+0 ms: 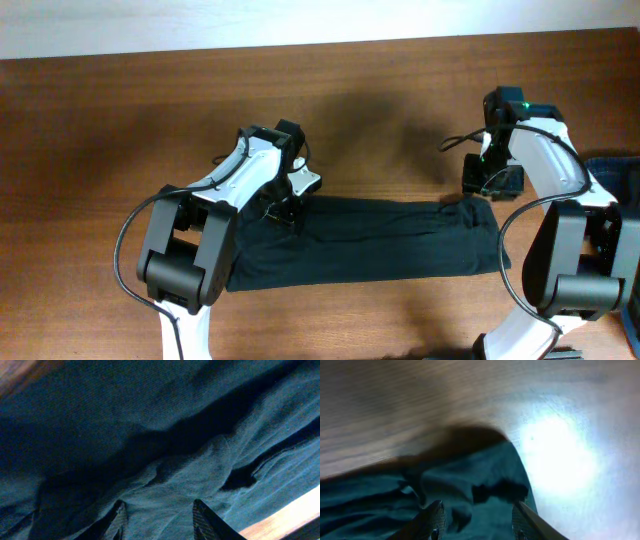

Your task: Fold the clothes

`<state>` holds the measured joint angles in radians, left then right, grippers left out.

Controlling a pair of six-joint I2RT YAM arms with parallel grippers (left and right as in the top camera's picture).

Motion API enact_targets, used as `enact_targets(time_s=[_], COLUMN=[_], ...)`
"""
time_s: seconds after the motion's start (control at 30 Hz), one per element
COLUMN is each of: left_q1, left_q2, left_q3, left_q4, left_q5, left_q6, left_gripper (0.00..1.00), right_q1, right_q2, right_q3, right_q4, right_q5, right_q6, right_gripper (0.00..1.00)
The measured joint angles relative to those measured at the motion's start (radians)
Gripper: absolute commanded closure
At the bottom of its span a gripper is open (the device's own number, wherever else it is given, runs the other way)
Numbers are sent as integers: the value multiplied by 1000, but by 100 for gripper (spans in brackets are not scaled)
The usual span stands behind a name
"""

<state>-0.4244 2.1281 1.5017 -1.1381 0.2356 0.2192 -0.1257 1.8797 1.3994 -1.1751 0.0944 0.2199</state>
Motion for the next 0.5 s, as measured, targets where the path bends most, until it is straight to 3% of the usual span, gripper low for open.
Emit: enact_targets(time_s=[0.1,0.23,0.5], left_q1=[0,0,0], left_q2=[0,-2,-4], left_q3=[0,-2,-4], left_q4=[1,4,8], left_q5=[0,1,1], left_q6=[0,-1,-3], left_gripper=[57,56,56], right_q1=[0,0,0], right_q2=[0,0,0], right_q3=[0,-3,-90], right_q4=[-39,-7,177], right_q5=[11,2,-101], right_q6=[76,129,161], right_gripper=[52,66,63])
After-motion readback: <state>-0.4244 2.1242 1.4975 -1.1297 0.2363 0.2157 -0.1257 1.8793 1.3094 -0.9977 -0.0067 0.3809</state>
